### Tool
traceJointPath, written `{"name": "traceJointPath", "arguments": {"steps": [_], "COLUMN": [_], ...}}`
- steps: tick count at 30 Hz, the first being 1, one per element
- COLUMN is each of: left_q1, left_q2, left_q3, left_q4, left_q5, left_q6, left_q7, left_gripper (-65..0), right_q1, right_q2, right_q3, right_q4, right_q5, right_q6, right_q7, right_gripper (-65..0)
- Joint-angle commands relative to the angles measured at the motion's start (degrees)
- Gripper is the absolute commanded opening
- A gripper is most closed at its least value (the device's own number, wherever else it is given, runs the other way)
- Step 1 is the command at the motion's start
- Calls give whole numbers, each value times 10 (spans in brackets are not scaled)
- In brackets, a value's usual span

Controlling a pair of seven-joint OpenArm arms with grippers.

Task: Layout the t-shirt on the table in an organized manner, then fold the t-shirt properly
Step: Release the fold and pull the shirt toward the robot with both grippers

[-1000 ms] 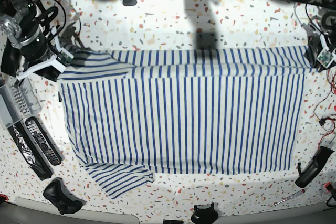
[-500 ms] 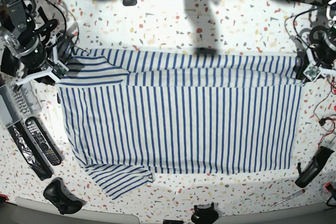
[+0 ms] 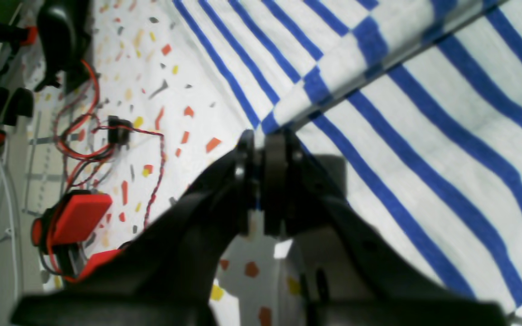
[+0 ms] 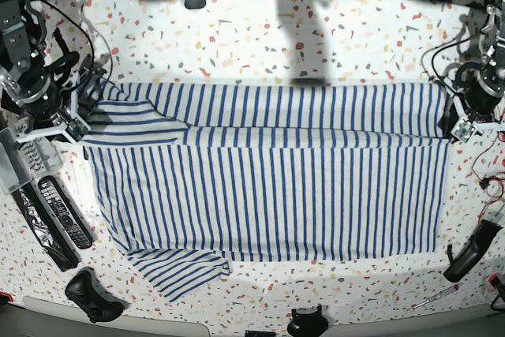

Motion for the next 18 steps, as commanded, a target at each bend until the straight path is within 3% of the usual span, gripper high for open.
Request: {"name": "traceJointPath", "arguments": {"steps": [1,4,9,12,15,16,18], "left_q1": [-7,-7,-7,-7,-7,-7,-7], "left_q2": [-14,-14,-14,-14,-14,-14,-14], "left_q3": [-6,-6,-6,-6,-6,-6,-6], "left_q4": [6,6,6,6,6,6,6], "left_q5": [-3,-3,-3,-3,-3,-3,-3], "left_q6": [11,11,11,11,11,11,12], "left_q7": [-7,-6,-6,-2,-2,-2,-2], "left_gripper": [-650,-650,-650,-650,-650,-650,-513], "right_q1": [10,14,18,33,54,61,70], "right_q2": [14,14,2,-13,-29,-32,-33], "right_q3": [7,7,7,7,7,7,7], "right_q4": [2,-13,-32,-41,-44,-44,-44], "right_q5": [-7,-7,-6,42,72,80,95], "right_q6": [0,16,14,15,15,15,15], "right_q7": [7,24,43,45,45,46,41], "right_gripper": [-650,-650,-650,-650,-431,-384,-365]}}
